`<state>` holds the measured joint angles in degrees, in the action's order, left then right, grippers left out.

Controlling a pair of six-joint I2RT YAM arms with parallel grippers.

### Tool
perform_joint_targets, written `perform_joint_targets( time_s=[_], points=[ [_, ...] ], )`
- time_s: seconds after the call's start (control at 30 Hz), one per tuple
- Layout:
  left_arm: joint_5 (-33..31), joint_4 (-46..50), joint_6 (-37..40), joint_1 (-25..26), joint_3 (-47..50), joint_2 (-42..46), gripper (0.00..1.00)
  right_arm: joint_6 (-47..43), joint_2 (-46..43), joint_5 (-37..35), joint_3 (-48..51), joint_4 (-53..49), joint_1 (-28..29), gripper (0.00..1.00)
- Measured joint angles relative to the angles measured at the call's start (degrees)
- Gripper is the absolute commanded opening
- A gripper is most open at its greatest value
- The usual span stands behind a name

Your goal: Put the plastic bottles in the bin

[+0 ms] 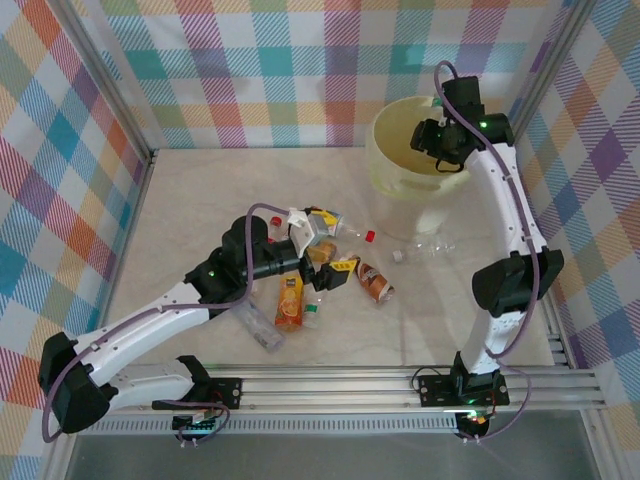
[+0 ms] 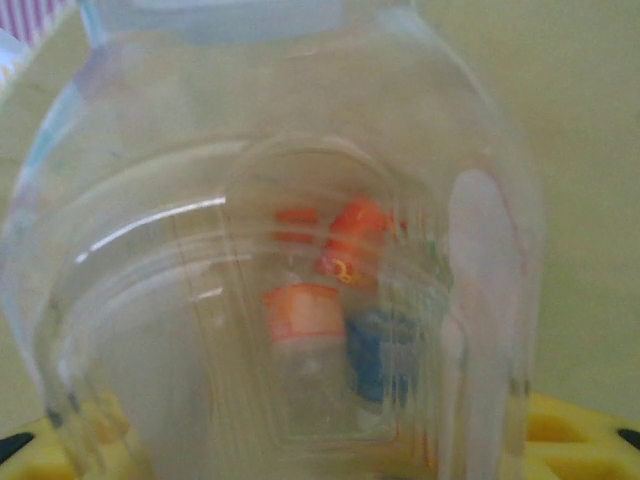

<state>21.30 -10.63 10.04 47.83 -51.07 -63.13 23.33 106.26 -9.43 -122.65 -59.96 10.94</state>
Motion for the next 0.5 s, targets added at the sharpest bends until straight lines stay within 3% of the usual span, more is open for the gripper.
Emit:
perform_joint_targets(
  time_s=[0.5],
  points=[
    [-10.8,-6.5,-4.7,0.0,6.0,2.1,1.00,0.1,2.1,0.6,-1.2,-3.5,0.0,0.82]
  ],
)
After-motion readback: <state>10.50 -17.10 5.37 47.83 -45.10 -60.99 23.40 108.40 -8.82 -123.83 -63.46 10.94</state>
